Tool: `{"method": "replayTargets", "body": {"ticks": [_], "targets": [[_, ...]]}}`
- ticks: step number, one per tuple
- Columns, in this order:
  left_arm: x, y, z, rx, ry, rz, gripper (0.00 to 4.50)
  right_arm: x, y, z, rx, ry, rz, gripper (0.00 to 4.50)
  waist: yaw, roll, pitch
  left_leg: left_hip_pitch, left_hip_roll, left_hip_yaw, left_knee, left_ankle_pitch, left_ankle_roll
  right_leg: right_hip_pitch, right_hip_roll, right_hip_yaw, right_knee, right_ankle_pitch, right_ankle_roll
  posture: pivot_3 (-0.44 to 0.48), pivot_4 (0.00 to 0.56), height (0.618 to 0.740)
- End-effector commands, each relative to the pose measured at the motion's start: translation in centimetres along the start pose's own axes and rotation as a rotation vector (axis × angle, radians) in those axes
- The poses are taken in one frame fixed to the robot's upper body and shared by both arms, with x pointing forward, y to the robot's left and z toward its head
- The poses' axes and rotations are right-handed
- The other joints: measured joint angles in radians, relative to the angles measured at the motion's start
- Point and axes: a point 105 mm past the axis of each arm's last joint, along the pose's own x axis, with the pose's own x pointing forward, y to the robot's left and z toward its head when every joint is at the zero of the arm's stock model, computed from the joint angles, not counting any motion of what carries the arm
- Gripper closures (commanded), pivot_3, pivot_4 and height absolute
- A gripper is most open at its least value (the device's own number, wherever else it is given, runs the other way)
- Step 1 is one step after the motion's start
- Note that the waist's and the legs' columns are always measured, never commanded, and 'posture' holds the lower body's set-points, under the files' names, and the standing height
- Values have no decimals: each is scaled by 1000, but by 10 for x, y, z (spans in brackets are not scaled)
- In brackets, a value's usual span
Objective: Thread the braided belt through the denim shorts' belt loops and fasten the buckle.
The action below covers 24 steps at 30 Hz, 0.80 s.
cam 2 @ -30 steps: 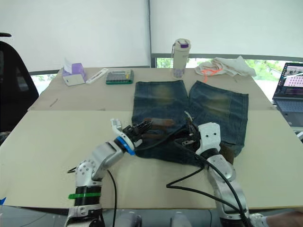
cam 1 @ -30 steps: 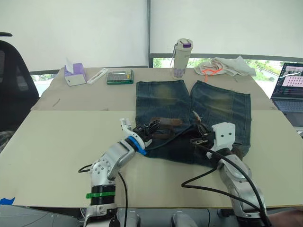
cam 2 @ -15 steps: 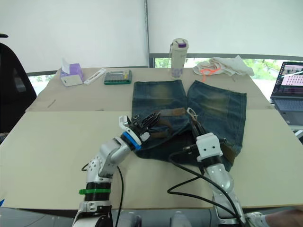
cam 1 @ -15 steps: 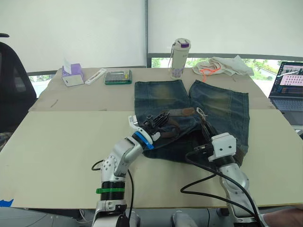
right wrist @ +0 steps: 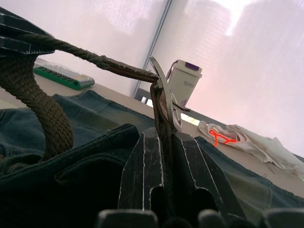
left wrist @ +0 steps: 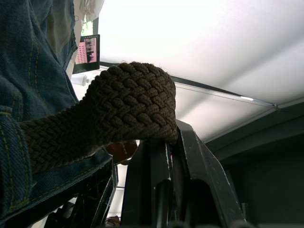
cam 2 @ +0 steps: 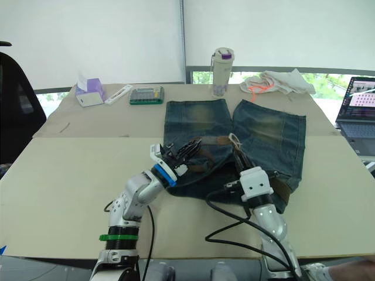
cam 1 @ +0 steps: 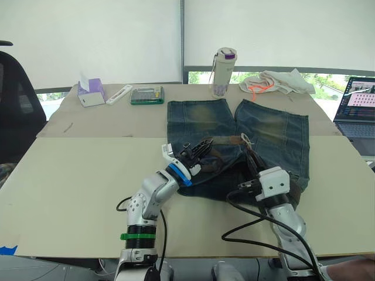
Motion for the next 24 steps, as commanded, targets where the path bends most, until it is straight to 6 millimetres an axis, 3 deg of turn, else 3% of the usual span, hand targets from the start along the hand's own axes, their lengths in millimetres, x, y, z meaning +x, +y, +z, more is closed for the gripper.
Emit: {"method": "replayTargets", "body": {"ticks": [1,16,24], "targets": [[3,-4,-9,-63,16,-62,4500,2,4,24,-26,-117,33,4466,0,0,0,0,0,0,0,0,0,0,0,0,0,0,0,0,150,740],[12,-4,-30,-93,85,-63,4500,3,24,27,-57,-156,131,4466,-2,0,0,1,0,0,-1,0,0,0,0,0,0,0,0,0,150,740],[30,3,-42,-65,159,-24,4500,-6,34,16,-218,-159,288,4466,0,0,0,1,-1,1,0,0,0,0,0,0,0,0,0,0,150,740]]}}
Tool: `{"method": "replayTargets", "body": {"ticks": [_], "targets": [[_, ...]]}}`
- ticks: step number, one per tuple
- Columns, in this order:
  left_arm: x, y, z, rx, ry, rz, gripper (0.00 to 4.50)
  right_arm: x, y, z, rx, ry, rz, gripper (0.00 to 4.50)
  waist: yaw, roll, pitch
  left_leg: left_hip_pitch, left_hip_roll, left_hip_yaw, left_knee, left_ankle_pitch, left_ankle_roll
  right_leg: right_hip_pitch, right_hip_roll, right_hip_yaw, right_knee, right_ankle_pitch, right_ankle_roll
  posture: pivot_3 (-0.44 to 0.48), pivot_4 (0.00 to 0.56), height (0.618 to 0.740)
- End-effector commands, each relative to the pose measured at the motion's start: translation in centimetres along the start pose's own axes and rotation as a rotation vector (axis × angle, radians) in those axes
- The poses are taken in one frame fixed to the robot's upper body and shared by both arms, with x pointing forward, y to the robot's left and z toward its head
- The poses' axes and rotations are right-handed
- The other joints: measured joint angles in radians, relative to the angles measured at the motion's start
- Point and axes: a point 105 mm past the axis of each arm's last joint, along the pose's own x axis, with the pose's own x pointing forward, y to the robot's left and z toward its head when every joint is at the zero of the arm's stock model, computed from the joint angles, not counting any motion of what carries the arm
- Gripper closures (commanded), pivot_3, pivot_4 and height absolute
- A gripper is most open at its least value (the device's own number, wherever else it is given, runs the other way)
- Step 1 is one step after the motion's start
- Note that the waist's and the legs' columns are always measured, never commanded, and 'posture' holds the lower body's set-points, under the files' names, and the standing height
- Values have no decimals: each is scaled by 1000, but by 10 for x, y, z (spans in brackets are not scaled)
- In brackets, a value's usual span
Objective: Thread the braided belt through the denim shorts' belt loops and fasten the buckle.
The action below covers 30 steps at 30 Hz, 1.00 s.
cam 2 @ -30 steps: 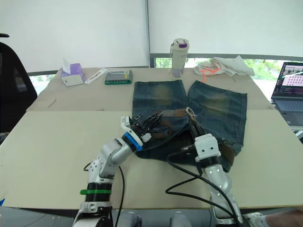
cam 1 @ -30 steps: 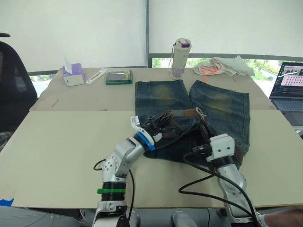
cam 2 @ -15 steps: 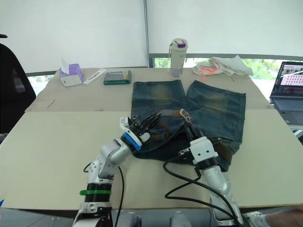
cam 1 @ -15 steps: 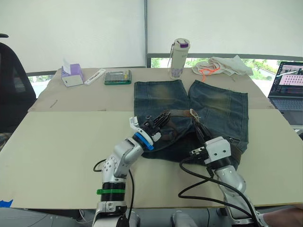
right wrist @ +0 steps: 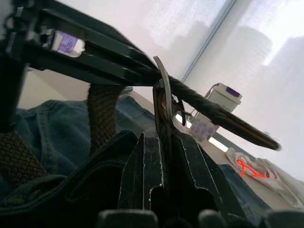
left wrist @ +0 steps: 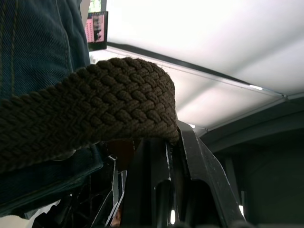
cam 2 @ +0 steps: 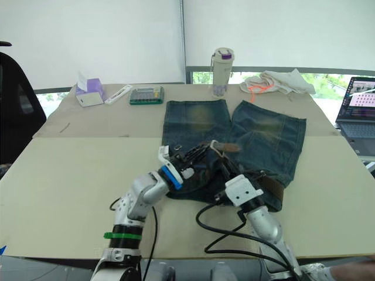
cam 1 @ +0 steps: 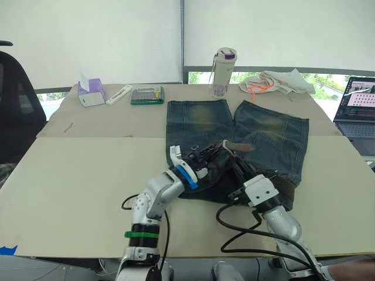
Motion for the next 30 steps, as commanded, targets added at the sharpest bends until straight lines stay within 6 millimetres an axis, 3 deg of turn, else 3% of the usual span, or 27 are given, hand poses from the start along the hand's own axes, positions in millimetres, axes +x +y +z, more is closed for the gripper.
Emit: {"method": "replayTargets", "body": {"ticks": [1,3,5,10,13,16,21,27,30], "targets": [[19,-7,-21,-21,68,-63,4500,-2,5,10,-72,-68,73,4466,0,0,0,0,0,0,0,0,0,0,0,0,0,0,0,0,150,740],[21,3,-17,8,57,-11,4500,-7,3,0,-65,2,105,4466,1,0,0,0,0,0,0,0,0,0,0,0,0,0,0,0,150,740],[21,9,-12,21,44,8,4500,-11,5,0,-12,10,150,3494,4,-1,1,0,0,0,0,0,0,1,0,0,0,0,0,0,150,740],[21,16,-6,53,49,26,4500,-21,3,-5,190,77,197,1832,4,-3,2,0,0,0,0,0,0,1,0,0,0,0,0,0,150,740],[21,19,-2,63,48,29,4500,-27,-12,-8,493,152,122,776,6,-4,2,0,0,0,0,0,0,1,0,0,0,0,0,0,150,740],[21,22,0,66,48,31,4500,-30,-29,-8,865,194,-1,776,8,-6,3,-1,0,-2,1,0,0,1,0,0,0,0,0,0,150,740],[20,24,1,71,52,29,4500,-25,-41,3,1201,162,-79,776,5,-5,3,-1,1,-4,0,0,1,0,0,0,0,0,-1,0,150,740],[19,27,3,80,56,33,4500,-16,-45,8,1416,168,-113,776,3,-3,2,-1,1,-3,0,0,1,0,0,0,0,0,-1,0,150,740],[18,28,2,83,61,33,4500,-13,-45,8,1445,183,-119,1611,3,-2,2,-1,1,-2,-1,0,1,0,0,0,0,0,0,0,150,740]]}}
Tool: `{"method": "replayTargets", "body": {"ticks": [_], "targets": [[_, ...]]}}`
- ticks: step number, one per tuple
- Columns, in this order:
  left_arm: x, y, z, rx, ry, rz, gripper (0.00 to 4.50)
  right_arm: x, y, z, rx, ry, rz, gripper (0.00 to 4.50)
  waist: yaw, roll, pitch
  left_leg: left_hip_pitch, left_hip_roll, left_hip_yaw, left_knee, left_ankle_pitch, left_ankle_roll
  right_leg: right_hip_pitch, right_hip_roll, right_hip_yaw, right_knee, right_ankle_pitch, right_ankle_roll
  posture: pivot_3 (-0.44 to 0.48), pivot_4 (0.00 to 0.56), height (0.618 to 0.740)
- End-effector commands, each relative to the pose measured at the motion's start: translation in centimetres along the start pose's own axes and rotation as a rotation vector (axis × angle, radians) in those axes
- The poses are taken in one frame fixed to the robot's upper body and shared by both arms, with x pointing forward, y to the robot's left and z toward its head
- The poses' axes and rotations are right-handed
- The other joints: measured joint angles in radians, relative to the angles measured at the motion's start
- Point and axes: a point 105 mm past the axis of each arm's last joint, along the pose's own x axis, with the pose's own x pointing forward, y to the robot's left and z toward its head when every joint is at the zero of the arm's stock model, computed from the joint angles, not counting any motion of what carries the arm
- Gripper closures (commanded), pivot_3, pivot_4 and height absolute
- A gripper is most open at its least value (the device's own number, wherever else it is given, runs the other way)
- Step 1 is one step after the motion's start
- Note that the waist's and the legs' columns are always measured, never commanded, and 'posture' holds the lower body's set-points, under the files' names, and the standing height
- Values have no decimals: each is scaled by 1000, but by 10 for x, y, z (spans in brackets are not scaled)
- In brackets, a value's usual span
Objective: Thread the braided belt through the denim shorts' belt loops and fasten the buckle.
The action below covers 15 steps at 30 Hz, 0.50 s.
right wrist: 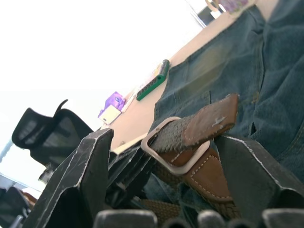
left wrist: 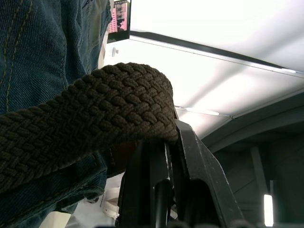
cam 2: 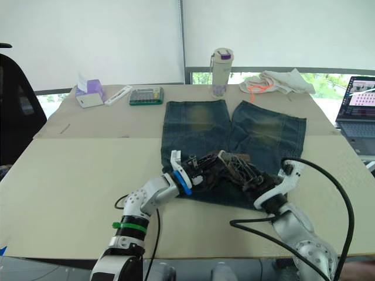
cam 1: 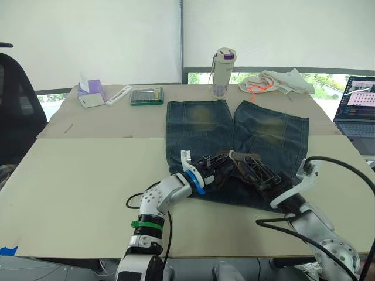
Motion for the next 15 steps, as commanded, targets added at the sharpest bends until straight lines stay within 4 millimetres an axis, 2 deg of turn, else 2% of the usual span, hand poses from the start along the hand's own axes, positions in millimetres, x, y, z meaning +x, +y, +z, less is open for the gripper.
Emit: {"method": "replayTargets", "body": {"ticks": [1,8,11,12,14,15], "targets": [[8,-8,-7,0,27,-40,4500,2,7,9,19,-19,11,1906,-2,0,0,0,0,0,0,0,0,0,0,0,0,0,0,0,150,740],[6,-6,-7,11,36,-41,4500,4,2,11,18,-32,-28,4396,-5,2,-1,0,0,2,0,0,0,0,0,0,0,0,1,0,150,740],[5,-6,-8,18,44,-48,4500,4,-1,12,9,-35,-44,4456,-7,2,-1,0,0,2,0,0,0,0,0,0,0,0,1,0,150,740],[4,-7,-9,30,53,-49,3777,4,-2,13,8,-38,-48,4500,-7,2,-1,0,0,2,0,0,0,0,0,0,0,0,1,0,150,740],[1,-8,-9,55,72,-48,3127,3,-3,14,-5,-40,-55,4500,-8,2,-1,0,0,2,0,0,0,0,0,0,0,0,1,0,150,740],[-1,-8,-10,67,80,-47,2999,3,-3,15,-14,-39,-58,4500,-8,2,-1,0,0,2,0,0,0,0,0,0,0,0,1,0,150,740]]}}
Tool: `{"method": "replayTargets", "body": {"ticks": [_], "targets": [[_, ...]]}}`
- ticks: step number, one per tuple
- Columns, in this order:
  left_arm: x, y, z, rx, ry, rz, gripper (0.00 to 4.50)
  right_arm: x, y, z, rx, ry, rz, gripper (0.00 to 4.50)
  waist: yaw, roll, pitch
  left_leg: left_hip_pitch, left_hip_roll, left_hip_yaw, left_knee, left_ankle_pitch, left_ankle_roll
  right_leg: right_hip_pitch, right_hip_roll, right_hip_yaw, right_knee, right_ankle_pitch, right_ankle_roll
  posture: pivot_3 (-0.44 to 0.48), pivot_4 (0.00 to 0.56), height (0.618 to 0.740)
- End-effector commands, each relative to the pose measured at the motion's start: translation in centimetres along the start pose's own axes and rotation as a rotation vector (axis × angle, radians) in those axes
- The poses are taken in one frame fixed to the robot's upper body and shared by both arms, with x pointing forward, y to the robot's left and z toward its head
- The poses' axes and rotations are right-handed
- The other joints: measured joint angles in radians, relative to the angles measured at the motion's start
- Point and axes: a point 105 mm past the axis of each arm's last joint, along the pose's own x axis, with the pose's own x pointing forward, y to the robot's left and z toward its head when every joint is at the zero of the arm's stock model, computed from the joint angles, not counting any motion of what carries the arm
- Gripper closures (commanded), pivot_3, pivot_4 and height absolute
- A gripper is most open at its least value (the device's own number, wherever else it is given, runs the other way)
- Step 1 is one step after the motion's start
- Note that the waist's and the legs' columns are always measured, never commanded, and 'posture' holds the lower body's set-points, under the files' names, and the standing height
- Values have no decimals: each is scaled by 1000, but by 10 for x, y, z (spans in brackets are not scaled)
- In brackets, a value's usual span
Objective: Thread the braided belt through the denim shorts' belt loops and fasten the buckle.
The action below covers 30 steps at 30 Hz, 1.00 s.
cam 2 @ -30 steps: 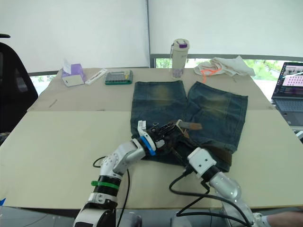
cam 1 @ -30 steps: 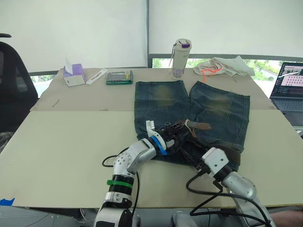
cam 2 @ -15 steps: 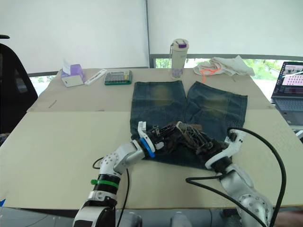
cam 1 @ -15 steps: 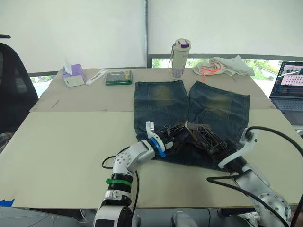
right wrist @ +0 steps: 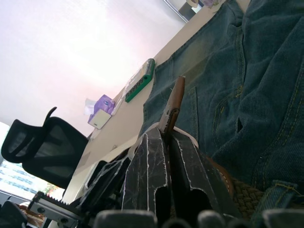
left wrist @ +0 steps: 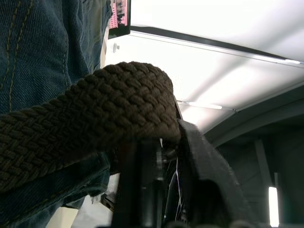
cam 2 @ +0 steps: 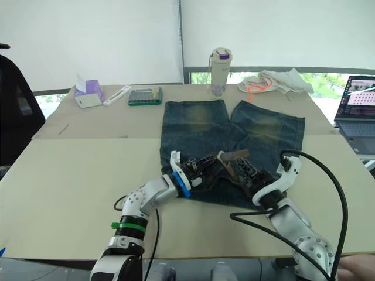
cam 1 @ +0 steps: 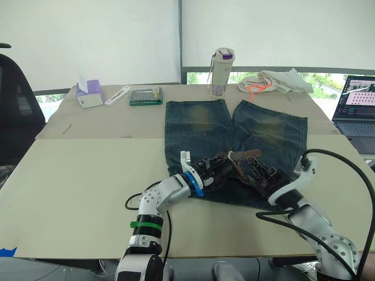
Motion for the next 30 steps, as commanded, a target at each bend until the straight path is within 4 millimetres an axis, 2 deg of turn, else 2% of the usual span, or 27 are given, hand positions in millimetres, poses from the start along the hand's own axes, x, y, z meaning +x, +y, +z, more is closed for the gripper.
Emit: {"method": "replayTargets", "body": {"ticks": [1,8,9,16,19,22,24,27,30], "targets": [[2,-12,-6,41,47,-44,2478,-1,3,13,-43,-43,2,4500,-1,0,0,0,0,0,0,0,0,0,0,0,0,0,0,0,150,740],[-43,-46,-9,342,267,-70,114,-5,-3,31,-136,-49,-19,4500,-16,3,-2,0,1,0,-1,0,0,-1,1,0,1,0,0,0,150,740],[-51,-48,-11,398,307,-60,27,-6,-2,33,-157,-47,-11,4500,-17,4,-2,0,1,-1,-1,0,0,-1,1,0,1,0,0,0,150,740],[-81,-44,-18,748,514,58,27,-9,8,47,-466,71,40,4500,-11,3,-2,0,0,0,-1,0,0,0,0,0,0,0,-1,0,150,740],[-87,-35,-14,914,583,111,27,-14,4,41,-524,210,30,4500,-11,3,-2,1,0,1,-2,0,0,-1,0,0,0,0,-2,0,150,740],[-88,-31,-9,972,608,109,27,-24,-11,31,-614,376,-29,4500,-4,3,-1,0,1,1,-3,0,0,-1,0,-1,0,-1,-4,0,150,740],[-89,-27,-9,988,620,110,27,-27,-17,32,-636,416,-63,4500,-2,0,0,-1,1,1,-2,0,0,-1,0,-1,-1,-1,-4,0,150,740],[-88,-24,-7,1007,622,114,27,-27,-27,49,-766,408,-140,4500,-2,0,0,-1,2,1,-2,0,0,-1,0,-1,-1,-1,-3,0,150,740],[-87,-24,-6,1023,628,109,27,-25,-19,63,-876,393,-126,4500,-2,0,0,-1,2,1,-2,0,0,-1,0,-1,-1,-4,2,0,150,740]]}}
